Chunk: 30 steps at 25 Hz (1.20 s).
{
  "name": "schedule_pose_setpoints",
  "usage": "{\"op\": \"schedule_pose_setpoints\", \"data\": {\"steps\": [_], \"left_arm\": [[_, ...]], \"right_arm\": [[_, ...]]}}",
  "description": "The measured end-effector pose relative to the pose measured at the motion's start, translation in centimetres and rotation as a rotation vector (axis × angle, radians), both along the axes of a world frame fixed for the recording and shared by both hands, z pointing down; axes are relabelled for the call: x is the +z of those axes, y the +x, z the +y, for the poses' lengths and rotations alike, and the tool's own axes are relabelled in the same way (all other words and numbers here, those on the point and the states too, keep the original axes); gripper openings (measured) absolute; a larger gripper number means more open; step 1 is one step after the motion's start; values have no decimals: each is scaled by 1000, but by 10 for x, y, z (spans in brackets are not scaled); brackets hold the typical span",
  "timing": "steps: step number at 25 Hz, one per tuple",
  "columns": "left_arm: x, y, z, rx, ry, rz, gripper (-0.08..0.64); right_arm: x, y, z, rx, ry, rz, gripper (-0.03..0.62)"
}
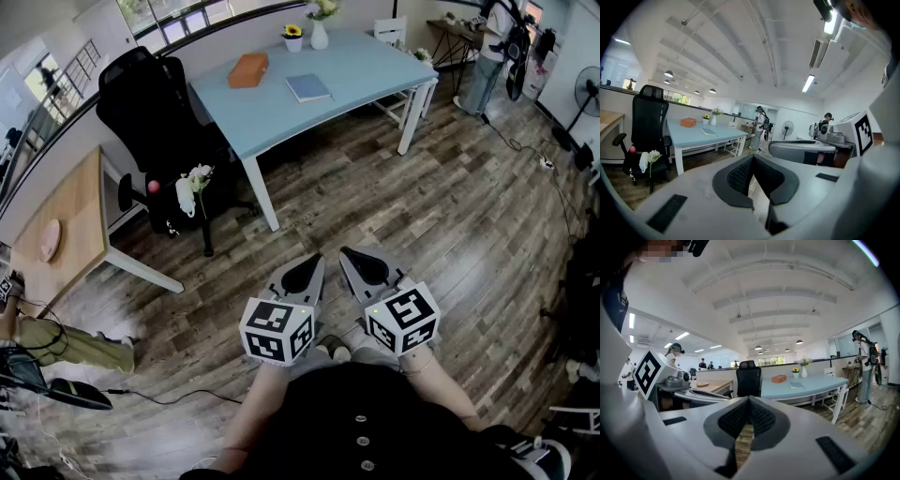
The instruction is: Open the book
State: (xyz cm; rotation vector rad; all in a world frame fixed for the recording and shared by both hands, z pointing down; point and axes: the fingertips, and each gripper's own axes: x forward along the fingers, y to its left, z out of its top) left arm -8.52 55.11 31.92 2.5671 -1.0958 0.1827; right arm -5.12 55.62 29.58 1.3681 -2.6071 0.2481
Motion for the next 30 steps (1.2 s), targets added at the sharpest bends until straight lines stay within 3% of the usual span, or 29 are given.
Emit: {"op": "schedule_pose_setpoints", "data": {"steps": [25,26,28,30], "left_arm": [[-2,15,5,-17,3,12,12],[-2,16,5,-21,6,4,12],[-2,18,4,-31,10,0,12],[0,19,4,-38,7,3,12]], "right_arm": [[0,19,9,-30,15,-32,2],[0,21,9,-32,17,-33,12],[0,24,10,-41,15,-38,99],[1,26,10,-41,16,-36,110]]}}
